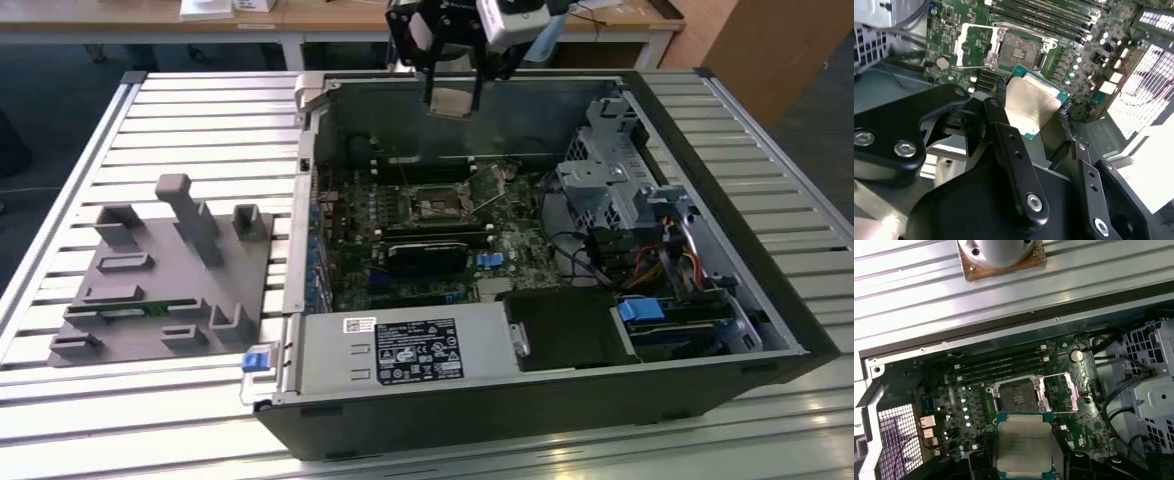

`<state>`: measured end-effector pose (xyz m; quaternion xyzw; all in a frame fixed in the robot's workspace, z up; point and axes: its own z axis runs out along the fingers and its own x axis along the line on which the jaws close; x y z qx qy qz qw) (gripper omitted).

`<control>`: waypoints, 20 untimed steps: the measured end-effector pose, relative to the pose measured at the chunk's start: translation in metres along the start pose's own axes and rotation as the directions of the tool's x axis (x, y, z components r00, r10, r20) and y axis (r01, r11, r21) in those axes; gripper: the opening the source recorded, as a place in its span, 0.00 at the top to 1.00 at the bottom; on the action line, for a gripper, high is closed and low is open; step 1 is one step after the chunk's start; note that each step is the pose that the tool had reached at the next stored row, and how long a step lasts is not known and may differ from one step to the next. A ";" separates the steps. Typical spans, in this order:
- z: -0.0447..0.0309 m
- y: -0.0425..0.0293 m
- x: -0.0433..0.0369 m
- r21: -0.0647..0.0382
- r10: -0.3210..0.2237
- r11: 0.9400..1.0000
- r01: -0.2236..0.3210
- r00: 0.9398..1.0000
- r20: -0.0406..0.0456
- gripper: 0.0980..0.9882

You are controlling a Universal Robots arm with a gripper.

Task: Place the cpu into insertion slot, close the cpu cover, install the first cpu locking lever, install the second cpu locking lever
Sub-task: 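Place the cpu into insertion slot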

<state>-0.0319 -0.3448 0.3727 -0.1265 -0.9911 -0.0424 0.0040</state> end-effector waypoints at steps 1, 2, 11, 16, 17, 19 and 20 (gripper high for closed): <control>0.0002 0.0000 0.0000 0.000 0.017 1.000 -0.017 1.000 0.001 0.52; 0.0005 0.0000 0.0000 0.000 0.034 0.999 -0.034 0.999 0.003 0.52; 0.0025 0.0001 0.0000 -0.002 0.158 0.987 -0.158 0.987 0.014 0.52; 0.0034 0.0003 0.0001 -0.004 0.214 0.977 -0.214 0.977 0.018 0.52; 0.0035 0.0003 0.0001 -0.004 0.223 0.975 -0.223 0.975 0.019 0.52; 0.0039 0.0004 0.0001 -0.005 0.244 0.970 -0.244 0.969 0.020 0.52; 0.0041 0.0004 0.0001 -0.006 0.254 0.967 -0.254 0.967 0.021 0.52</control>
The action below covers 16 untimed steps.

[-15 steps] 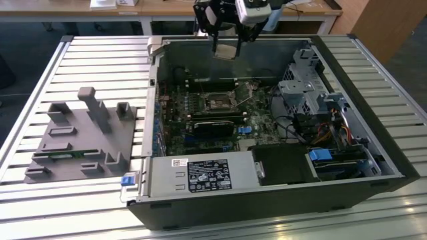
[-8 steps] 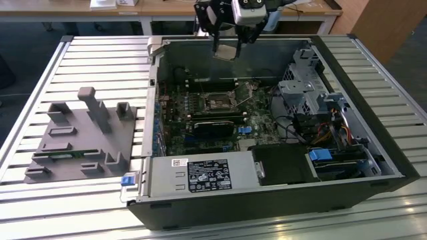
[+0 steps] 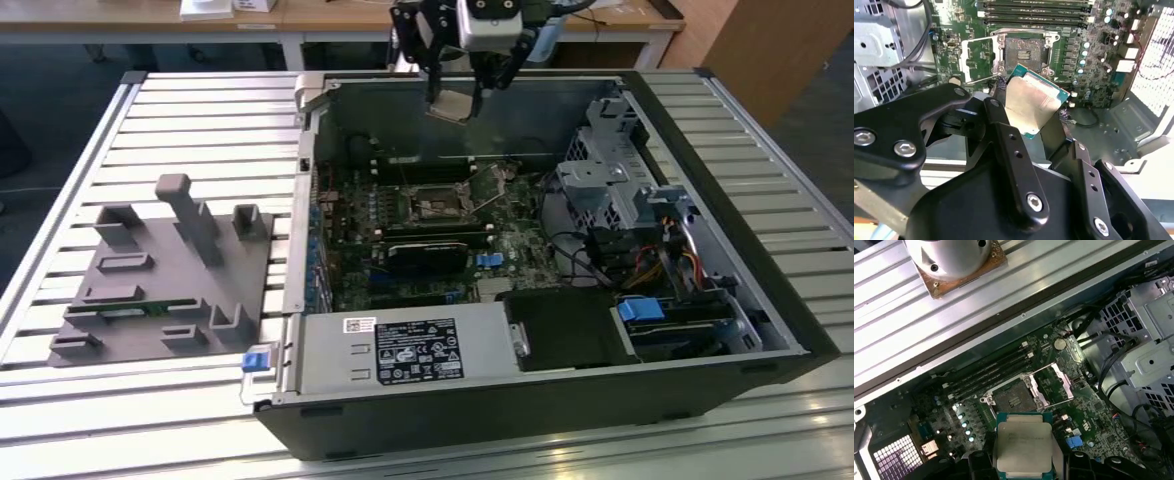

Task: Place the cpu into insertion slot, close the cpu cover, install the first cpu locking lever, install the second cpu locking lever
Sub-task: 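Place the cpu into insertion slot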

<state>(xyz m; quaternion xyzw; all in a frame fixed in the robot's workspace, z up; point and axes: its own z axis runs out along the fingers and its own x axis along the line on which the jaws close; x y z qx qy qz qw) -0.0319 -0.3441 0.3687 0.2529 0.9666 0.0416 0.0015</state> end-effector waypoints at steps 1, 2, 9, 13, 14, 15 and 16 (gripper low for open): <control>0.0001 0.0000 0.0000 0.000 0.009 1.000 -0.009 1.000 0.001 0.52; 0.0002 0.0000 0.0000 0.000 0.018 1.000 -0.018 1.000 0.001 0.52; 0.0014 0.0006 0.0004 -0.002 0.082 0.997 -0.082 0.997 0.007 0.52; 0.0021 0.0009 0.0006 -0.002 0.117 0.993 -0.117 0.993 0.010 0.52; 0.0022 0.0010 0.0006 -0.003 0.126 0.992 -0.126 0.992 0.010 0.52; 0.0023 0.0011 0.0007 -0.003 0.135 0.991 -0.134 0.991 0.011 0.52; 0.0024 0.0012 0.0007 -0.003 0.144 0.990 -0.144 0.989 0.012 0.52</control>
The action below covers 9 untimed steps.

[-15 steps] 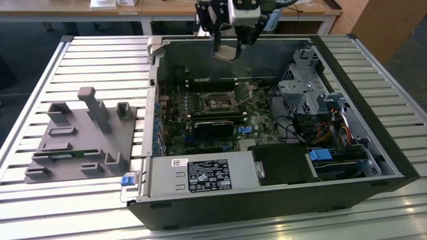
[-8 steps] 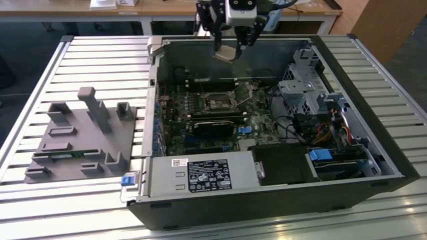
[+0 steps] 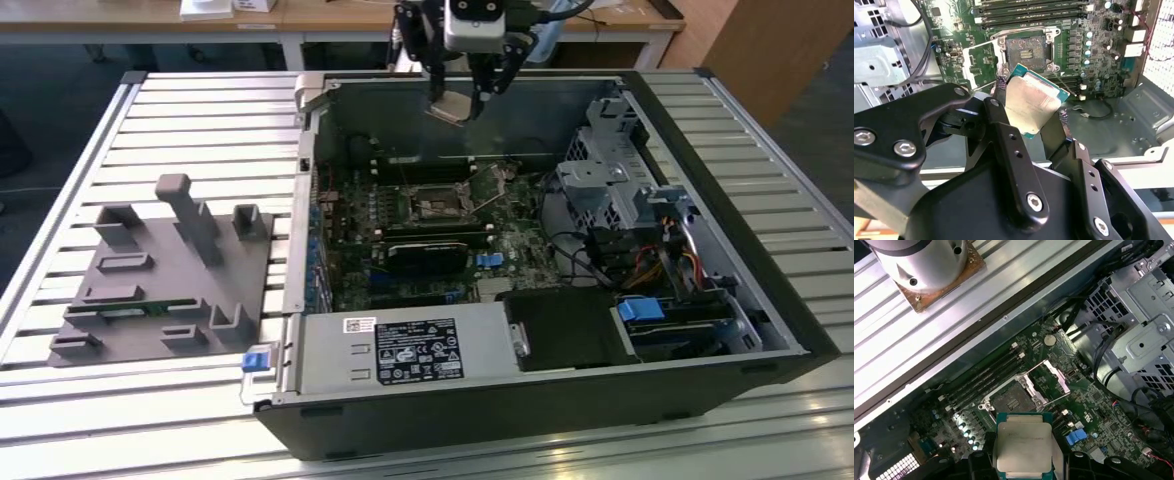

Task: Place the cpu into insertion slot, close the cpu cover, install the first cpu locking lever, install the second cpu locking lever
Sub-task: 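Place the cpu into insertion slot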

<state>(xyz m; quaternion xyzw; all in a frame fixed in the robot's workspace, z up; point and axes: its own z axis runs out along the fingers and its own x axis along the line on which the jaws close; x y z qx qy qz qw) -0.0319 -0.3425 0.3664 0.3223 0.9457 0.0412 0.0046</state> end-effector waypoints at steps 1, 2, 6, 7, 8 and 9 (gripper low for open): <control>0.0001 0.0000 0.0001 0.000 0.009 1.000 -0.009 1.000 0.001 0.52; 0.0002 0.0001 0.0002 0.000 0.017 1.000 -0.017 1.000 0.001 0.52; 0.0006 0.0006 0.0006 -0.001 0.052 0.999 -0.052 0.999 0.004 0.52; 0.0006 0.0007 0.0008 -0.001 0.060 0.998 -0.060 0.998 0.005 0.52; 0.0007 0.0008 0.0009 -0.001 0.068 0.998 -0.068 0.998 0.005 0.52; 0.0008 0.0009 0.0010 -0.002 0.076 0.997 -0.076 0.997 0.006 0.52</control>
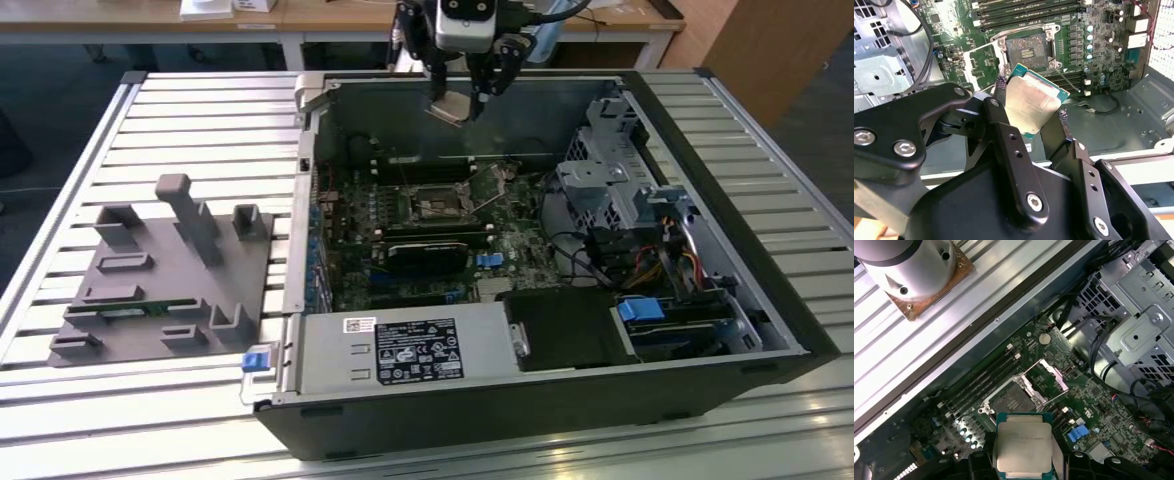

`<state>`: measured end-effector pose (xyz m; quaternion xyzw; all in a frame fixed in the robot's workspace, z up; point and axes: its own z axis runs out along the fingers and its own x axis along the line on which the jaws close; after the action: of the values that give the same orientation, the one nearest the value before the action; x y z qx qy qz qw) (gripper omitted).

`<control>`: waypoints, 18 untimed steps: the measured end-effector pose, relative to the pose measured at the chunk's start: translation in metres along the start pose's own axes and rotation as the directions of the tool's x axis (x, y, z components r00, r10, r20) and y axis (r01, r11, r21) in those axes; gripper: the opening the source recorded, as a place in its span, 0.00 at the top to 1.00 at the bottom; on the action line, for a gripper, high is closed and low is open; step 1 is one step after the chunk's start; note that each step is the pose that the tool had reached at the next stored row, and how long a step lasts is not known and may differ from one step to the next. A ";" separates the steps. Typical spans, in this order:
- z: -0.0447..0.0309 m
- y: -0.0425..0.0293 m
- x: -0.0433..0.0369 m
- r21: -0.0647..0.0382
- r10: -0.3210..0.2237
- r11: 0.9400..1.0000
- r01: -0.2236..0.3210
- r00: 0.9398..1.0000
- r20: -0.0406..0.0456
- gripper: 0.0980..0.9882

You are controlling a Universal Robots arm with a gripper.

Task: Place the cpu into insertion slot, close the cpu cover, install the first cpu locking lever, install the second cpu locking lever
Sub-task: 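Place the cpu into insertion slot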

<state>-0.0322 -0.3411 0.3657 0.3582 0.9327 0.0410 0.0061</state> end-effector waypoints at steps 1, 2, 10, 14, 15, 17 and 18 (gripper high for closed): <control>0.0001 0.0001 0.0001 0.000 0.008 1.000 -0.008 1.000 0.001 0.52; 0.0002 0.0002 0.0003 0.000 0.017 1.000 -0.017 1.000 0.001 0.52; 0.0012 0.0010 0.0014 -0.002 0.085 0.996 -0.085 0.996 0.007 0.52; 0.0016 0.0011 0.0016 -0.003 0.118 0.993 -0.118 0.993 0.009 0.52; 0.0018 0.0011 0.0016 -0.003 0.124 0.992 -0.124 0.992 0.010 0.52; 0.0024 0.0011 0.0016 -0.002 0.134 0.991 -0.134 0.991 0.012 0.52; 0.0027 0.0011 0.0016 -0.002 0.139 0.990 -0.139 0.990 0.013 0.52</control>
<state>-0.0325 -0.3391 0.3631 0.4228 0.9053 0.0396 0.0094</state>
